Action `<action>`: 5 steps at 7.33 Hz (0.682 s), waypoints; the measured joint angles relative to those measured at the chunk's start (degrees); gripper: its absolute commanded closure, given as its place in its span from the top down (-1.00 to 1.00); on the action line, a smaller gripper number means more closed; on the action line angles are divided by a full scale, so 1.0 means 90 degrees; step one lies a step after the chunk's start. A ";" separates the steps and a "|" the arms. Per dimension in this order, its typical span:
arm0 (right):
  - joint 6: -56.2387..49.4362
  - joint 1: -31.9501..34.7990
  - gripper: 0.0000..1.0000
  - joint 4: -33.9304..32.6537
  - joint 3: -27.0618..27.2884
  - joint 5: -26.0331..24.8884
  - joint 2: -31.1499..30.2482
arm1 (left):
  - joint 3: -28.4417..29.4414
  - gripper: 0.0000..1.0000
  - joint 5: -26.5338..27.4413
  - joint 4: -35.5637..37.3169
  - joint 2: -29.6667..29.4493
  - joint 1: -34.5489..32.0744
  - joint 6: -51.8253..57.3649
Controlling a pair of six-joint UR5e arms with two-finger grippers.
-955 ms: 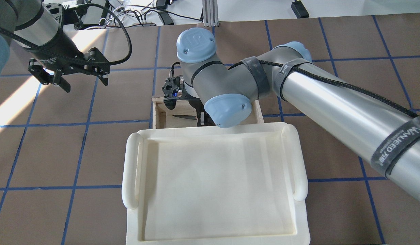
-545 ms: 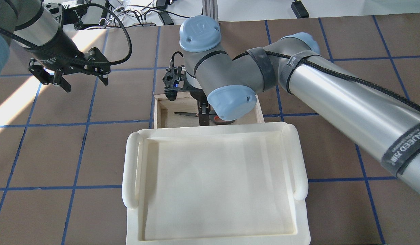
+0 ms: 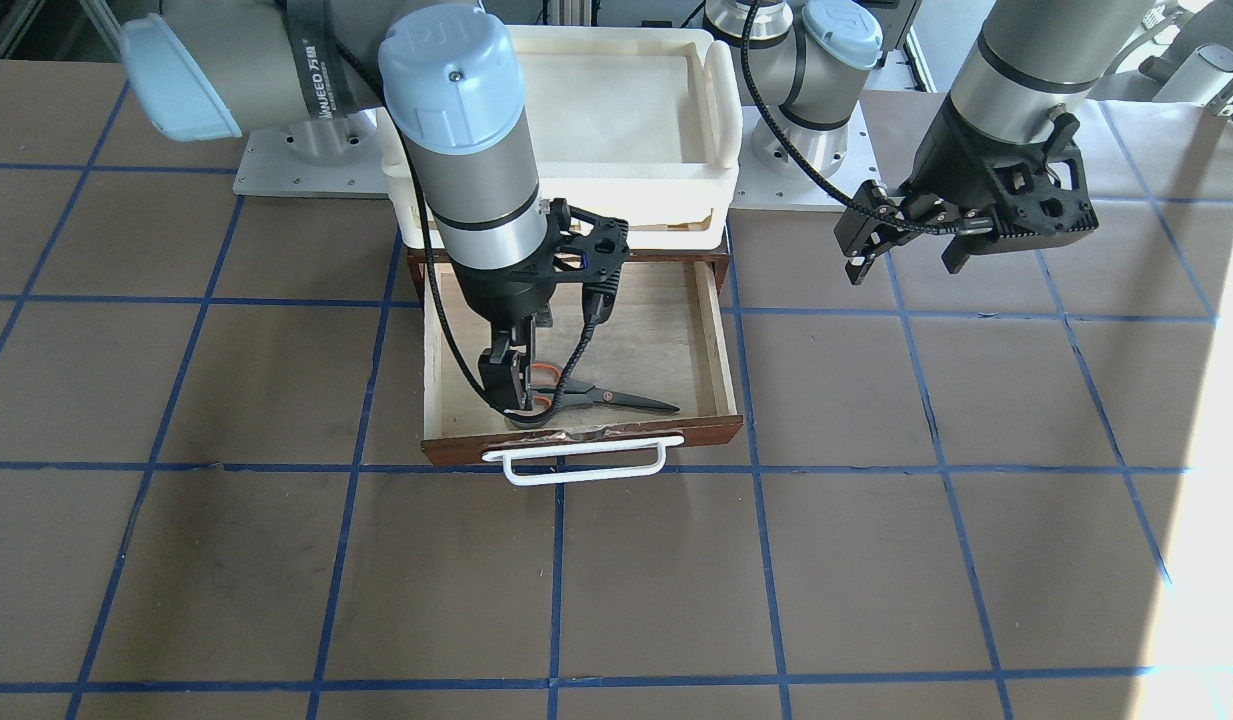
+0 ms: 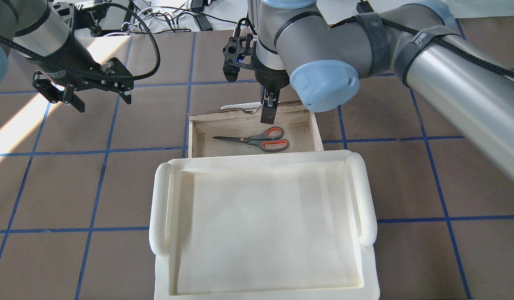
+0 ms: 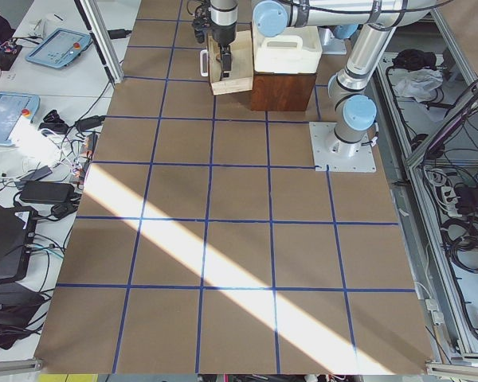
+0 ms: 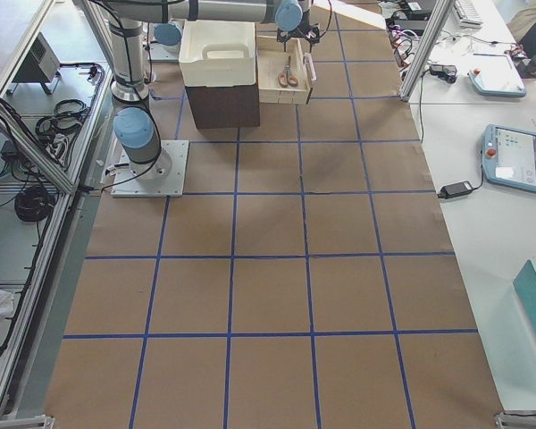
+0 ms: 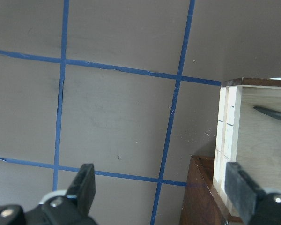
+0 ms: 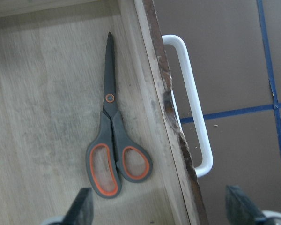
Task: Put scissors in drawer and close it
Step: 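Raise the right gripper away while the left arm reaches toward the drawer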
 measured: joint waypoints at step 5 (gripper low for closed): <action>0.0780 -0.1309 1.00 0.1166 0.0032 -0.0082 -0.1075 | 0.0088 1.00 0.0001 0.0643 -0.0465 0.0028 -0.0153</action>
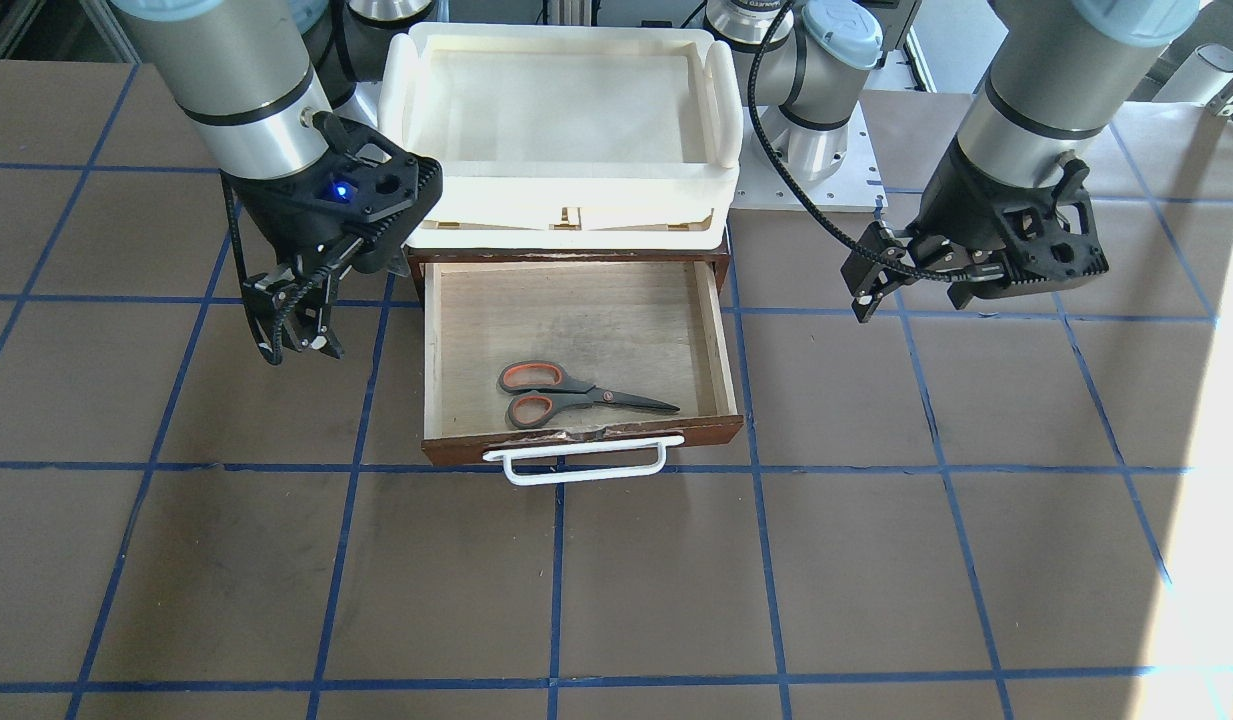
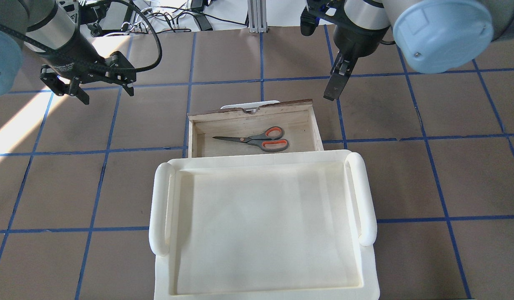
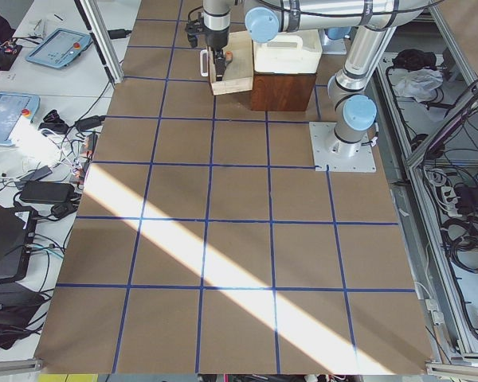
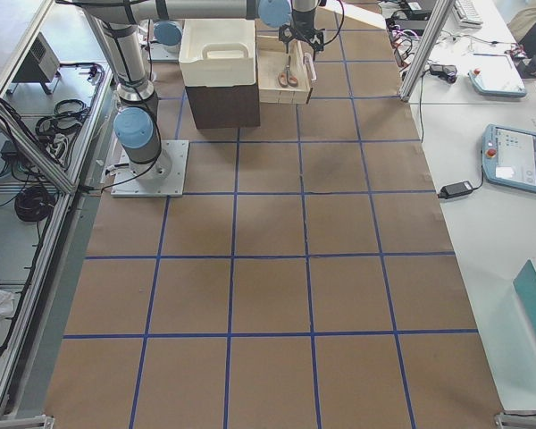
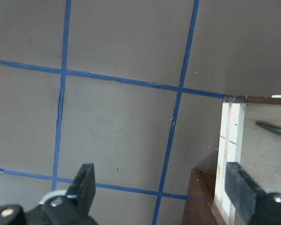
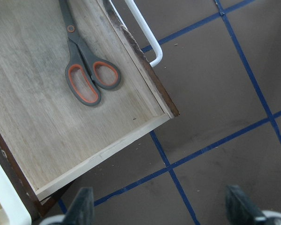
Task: Put scissors in drawer and close it
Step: 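Raise the right gripper away while the left arm reaches toward the drawer, then move the left gripper over the drawer's white handle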
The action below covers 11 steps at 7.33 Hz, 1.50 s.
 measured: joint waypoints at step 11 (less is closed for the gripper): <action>0.6094 -0.0231 1.00 0.0429 0.0209 -0.0556 -0.0997 | 0.1287 1.00 0.0059 0.1960 -0.2827 -0.1779 -0.3345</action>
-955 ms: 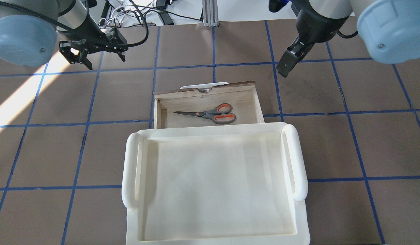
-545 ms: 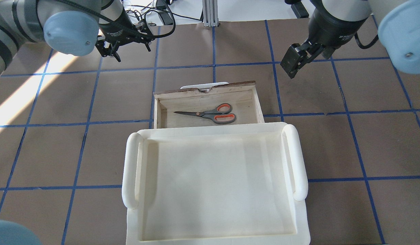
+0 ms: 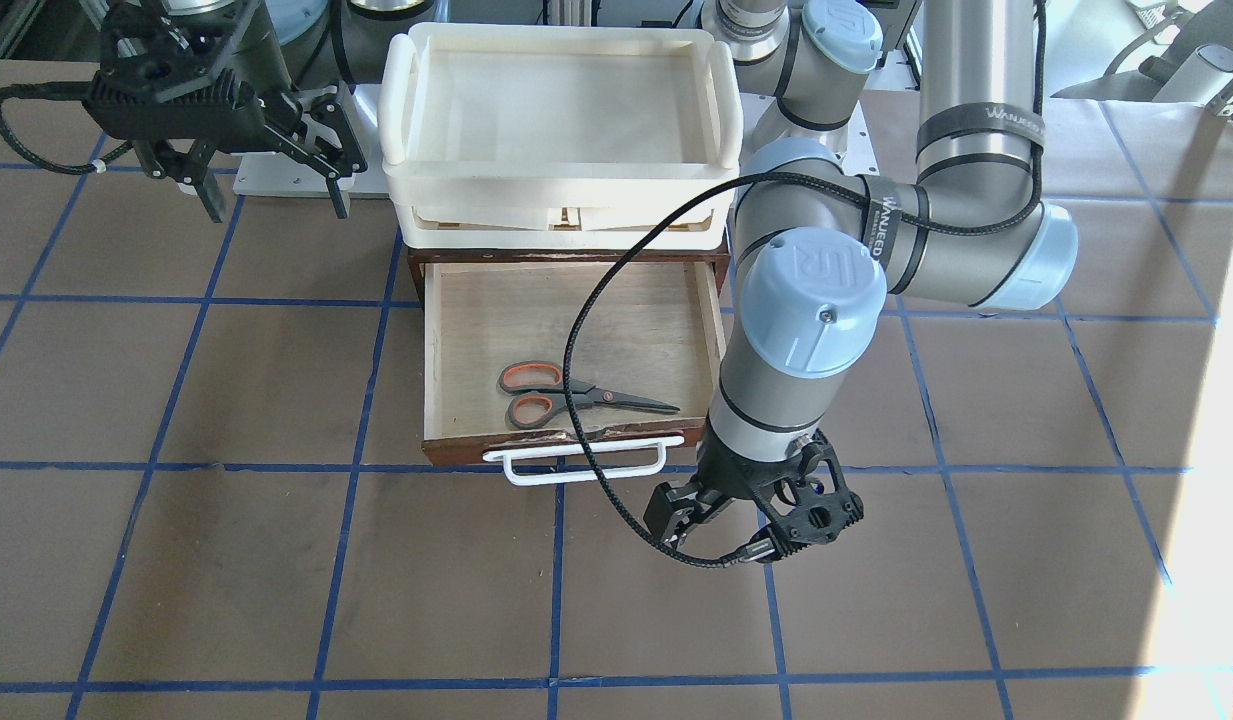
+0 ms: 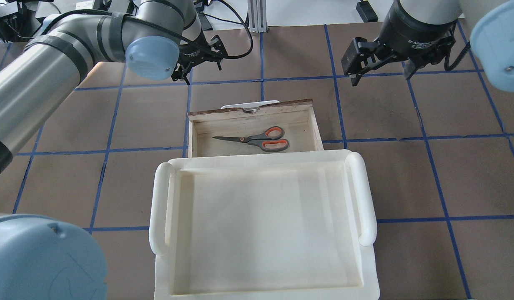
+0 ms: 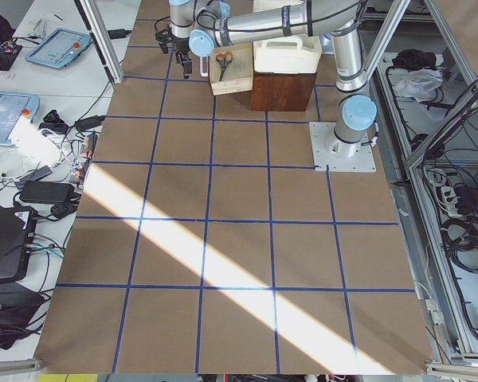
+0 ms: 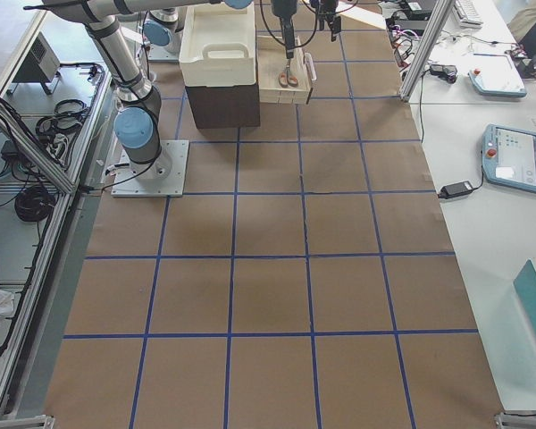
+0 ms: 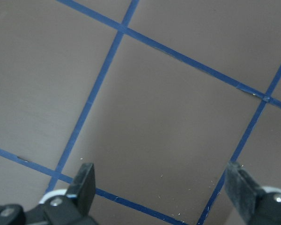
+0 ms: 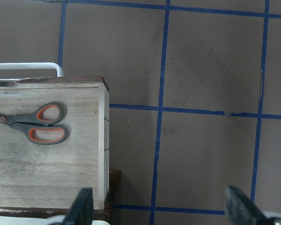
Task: Put scissors in drawer and close it
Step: 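Move the left gripper over the drawer's white handle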
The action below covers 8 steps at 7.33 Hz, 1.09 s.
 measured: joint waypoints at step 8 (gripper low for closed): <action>0.0070 -0.0013 1.00 -0.0004 0.0035 -0.0019 -0.0023 | 0.0112 1.00 -0.0080 -0.0177 -0.0825 -0.0806 0.0438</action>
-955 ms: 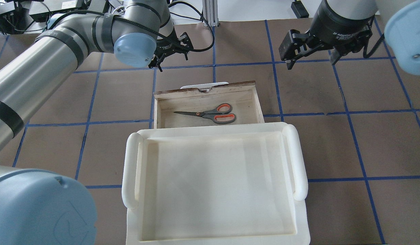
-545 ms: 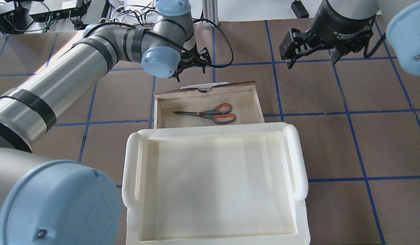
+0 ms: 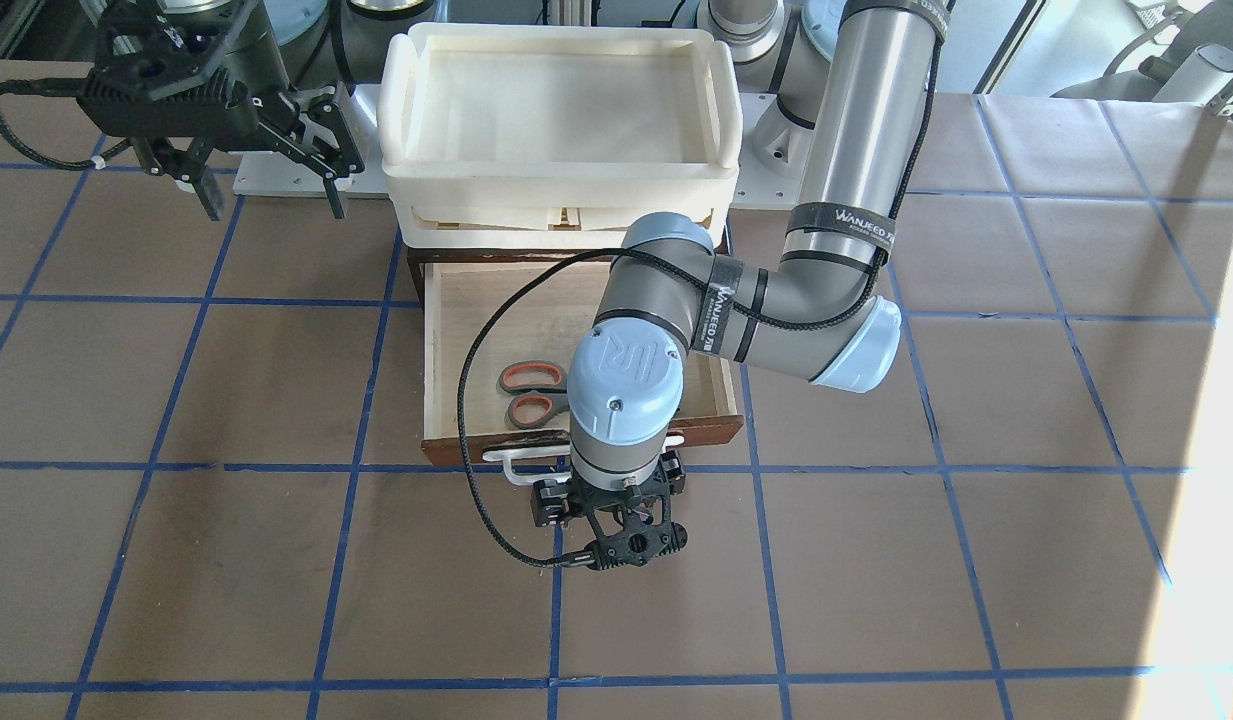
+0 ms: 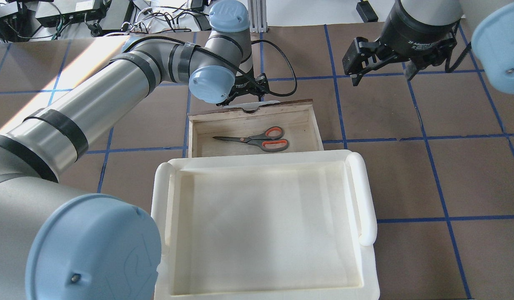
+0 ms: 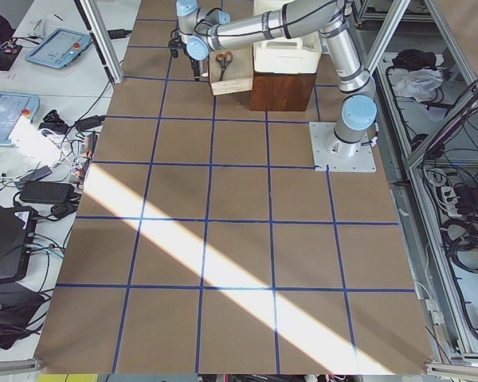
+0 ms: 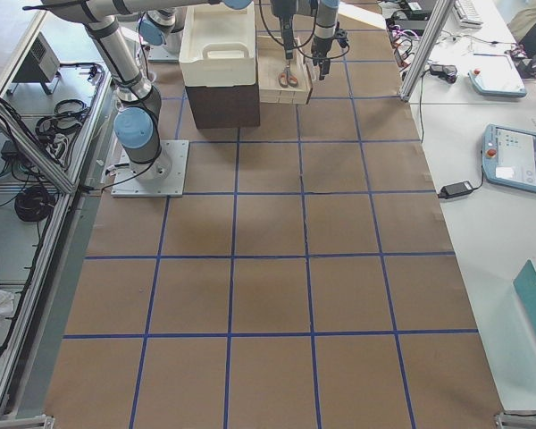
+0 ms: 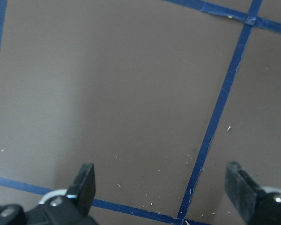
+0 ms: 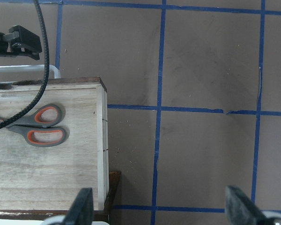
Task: Put scissors in drawer and close it
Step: 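Move the left gripper over the drawer's white handle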
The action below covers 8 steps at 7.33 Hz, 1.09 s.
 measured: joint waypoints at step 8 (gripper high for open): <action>-0.0009 -0.0002 1.00 0.0058 0.0002 -0.0021 -0.0002 | 0.0235 1.00 -0.0145 -0.0852 0.0191 -0.0025 0.0007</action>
